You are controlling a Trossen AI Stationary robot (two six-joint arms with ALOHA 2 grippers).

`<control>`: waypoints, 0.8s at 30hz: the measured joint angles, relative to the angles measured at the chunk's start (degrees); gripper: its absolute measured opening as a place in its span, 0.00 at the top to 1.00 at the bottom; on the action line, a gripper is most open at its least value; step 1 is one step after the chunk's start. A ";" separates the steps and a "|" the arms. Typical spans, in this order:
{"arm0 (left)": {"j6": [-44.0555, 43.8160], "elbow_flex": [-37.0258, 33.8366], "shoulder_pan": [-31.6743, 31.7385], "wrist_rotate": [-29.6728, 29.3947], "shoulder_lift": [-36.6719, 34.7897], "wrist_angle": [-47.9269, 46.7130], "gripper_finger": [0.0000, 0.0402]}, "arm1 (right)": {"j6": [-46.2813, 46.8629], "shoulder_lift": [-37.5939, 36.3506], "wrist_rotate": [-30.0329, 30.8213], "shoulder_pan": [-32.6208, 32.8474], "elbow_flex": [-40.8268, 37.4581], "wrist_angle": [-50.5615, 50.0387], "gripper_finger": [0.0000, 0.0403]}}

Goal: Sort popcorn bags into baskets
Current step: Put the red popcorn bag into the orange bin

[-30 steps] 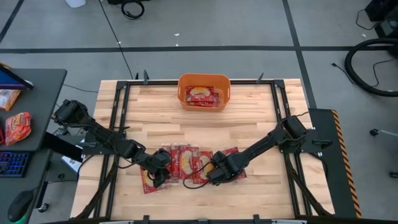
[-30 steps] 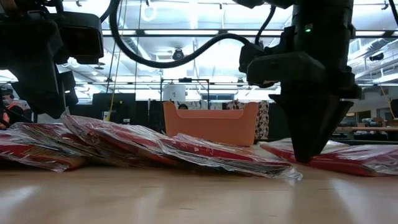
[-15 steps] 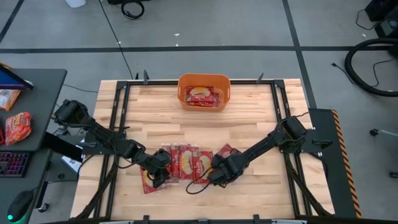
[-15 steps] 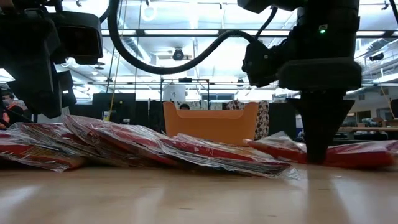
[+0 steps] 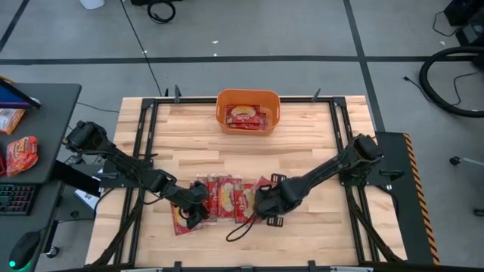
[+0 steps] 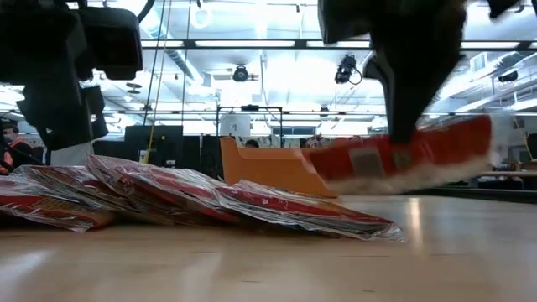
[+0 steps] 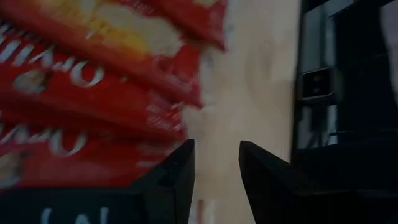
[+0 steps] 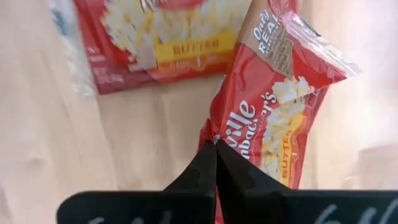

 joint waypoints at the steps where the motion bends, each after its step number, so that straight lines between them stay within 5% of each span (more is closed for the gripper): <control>1: -0.08 0.00 0.00 0.00 0.00 1.00 0.68 | -1.29 -1.20 0.02 -0.28 0.04 0.06 0.99; 12: -0.99 0.02 0.75 -2.55 -3.29 9.81 0.68 | -18.47 -12.07 8.91 -8.41 0.17 2.14 1.00; 24: -4.43 0.02 3.79 -3.50 -3.56 10.30 0.68 | -48.63 -12.38 5.86 -29.33 0.42 15.94 1.00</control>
